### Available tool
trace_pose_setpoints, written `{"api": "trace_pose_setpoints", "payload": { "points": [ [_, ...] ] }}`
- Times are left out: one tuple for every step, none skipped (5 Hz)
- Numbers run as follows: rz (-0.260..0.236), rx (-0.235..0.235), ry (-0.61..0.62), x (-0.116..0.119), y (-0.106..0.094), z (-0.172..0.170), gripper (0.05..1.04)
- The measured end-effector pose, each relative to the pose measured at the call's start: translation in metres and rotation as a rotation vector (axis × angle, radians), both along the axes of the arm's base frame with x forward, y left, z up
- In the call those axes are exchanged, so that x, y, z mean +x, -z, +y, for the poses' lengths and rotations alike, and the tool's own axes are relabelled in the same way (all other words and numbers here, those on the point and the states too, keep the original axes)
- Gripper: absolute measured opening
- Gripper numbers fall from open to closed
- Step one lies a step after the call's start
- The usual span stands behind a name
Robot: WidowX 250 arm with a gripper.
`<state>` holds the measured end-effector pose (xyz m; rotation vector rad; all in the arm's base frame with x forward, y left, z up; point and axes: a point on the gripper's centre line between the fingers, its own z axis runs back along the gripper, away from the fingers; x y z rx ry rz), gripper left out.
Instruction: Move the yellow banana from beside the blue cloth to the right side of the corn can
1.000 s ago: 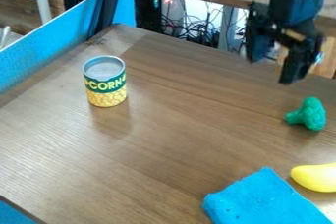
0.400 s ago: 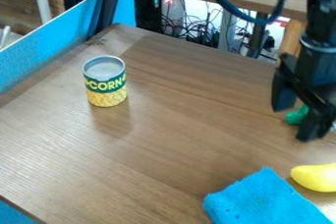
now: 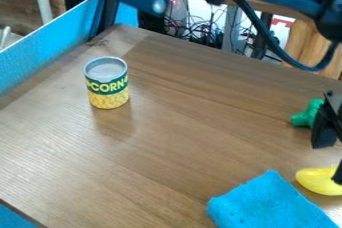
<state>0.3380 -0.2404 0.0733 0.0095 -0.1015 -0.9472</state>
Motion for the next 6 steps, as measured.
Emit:
{"api": "trace_pose_setpoints", "payload": {
  "points": [
    [0.023, 0.016, 0.022, 0.001, 0.015, -0.004, 1.006],
    [0.020, 0.048, 0.055, 0.000, 0.029, -0.012, 0.952],
    [-0.020, 0.081, 0.081, -0.003, 0.037, -0.020, 0.675],
    [-0.034, 0.100, 0.032, -0.004, 0.038, -0.016, 0.602],
    [-0.056, 0.096, 0.001, -0.011, 0.025, -0.004, 0.602],
    [-0.155, 0.009, -0.113, 0.001, -0.032, 0.026, 0.602]
  ]
}}
